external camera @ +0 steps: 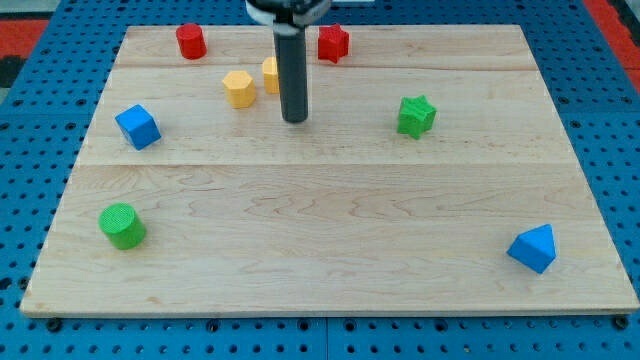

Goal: Push the hexagon parallel to the right of the red star

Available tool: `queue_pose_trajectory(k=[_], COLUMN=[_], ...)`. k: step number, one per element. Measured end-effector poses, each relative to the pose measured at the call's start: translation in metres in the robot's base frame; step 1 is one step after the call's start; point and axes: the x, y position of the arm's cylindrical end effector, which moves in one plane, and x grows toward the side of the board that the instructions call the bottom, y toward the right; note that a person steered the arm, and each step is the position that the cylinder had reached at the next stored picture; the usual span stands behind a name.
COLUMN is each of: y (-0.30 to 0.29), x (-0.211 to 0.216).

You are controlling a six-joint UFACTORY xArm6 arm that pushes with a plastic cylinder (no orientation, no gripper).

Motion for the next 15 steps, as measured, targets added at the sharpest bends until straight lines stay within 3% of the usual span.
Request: queue_pose_trajectory(k=[1, 2, 3, 4, 5, 6, 7, 10, 13, 15], y=[-0.091, -0.167, -0.152, -0.032, 0.048, 0.065, 0.031, 0.124, 0.097, 0.134], x=[-0.003, -0.043, -0.067, -0.057, -0.049, -0.049, -0.050, -0.114, -0.128, -0.148])
